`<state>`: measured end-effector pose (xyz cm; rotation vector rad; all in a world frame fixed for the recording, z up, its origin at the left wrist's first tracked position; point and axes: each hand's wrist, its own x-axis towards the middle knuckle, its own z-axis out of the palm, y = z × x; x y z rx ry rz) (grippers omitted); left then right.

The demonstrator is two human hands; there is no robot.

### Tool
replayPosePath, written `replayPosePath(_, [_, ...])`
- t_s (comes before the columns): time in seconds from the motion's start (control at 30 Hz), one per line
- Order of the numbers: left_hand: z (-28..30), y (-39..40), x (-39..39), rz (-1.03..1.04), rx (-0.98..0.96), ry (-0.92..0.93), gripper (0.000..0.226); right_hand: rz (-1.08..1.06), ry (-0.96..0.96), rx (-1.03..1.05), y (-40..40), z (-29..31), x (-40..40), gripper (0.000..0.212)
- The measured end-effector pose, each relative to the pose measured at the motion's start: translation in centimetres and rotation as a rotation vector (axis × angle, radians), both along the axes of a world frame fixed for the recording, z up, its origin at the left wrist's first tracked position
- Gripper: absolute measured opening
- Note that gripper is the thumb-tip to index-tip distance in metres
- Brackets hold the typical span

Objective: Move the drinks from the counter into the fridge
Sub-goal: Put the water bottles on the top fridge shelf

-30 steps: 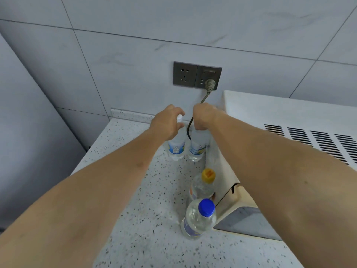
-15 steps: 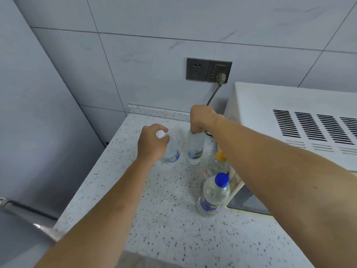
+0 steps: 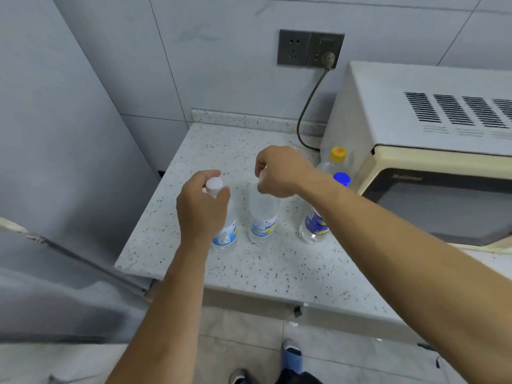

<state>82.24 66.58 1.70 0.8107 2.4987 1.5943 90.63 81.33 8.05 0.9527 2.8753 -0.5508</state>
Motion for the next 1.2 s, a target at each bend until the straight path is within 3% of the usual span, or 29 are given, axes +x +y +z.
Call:
replayPosePath(0.17, [-1.9,-1.1,0.2,0.035,0.078,0.080,0.030,-0.143,0.238,-0.085,-1.3,-2.9,1.7,0.021])
replayPosePath(0.33, [-6.3,-2.6,1.1,-0.034,0.076,-0.194,0.060,-0.334,0.586,-0.260,-3.3,-8.6,4.0,0.056])
replayPosePath(0.53, [-10.6,-2.9,0.3,-0.084,-0.011,-0.487,0.077,-0.433,0.610,-0.599,-4.3,-14.3,4.7,0.075])
replayPosePath(0.8, [-11.9,-4.6,1.9,-0.025,0.036,-0.551,0.062,-0.426,0.715,-0.665,-4.5,-15.6,6.2,0.072])
replayPosePath(0.9, [-11.9,-7.0,4.3,-0.056,0.063,-0.611,0.047,-0.390,0.778,-0.781,-4.8,-15.9,8.5,0.060])
replayPosePath(0.97, [-11.4,-8.9,5.9,-0.086,0.129,-0.688,0.054,-0.368,0.769,-0.891,-5.1,-16.2,10.2,0.053])
replayPosePath(1.07, [-10.5,-11.9,8.7,-0.129,0.204,-0.795,0.083,-0.398,0.736,-1.176,-5.9,-16.8,12.4,0.042])
replayPosePath(1.2, [-9.7,-16.5,13.1,-0.031,0.346,-0.952,0.075,-0.466,0.529,-1.678,-7.8,-17.5,14.5,0.048])
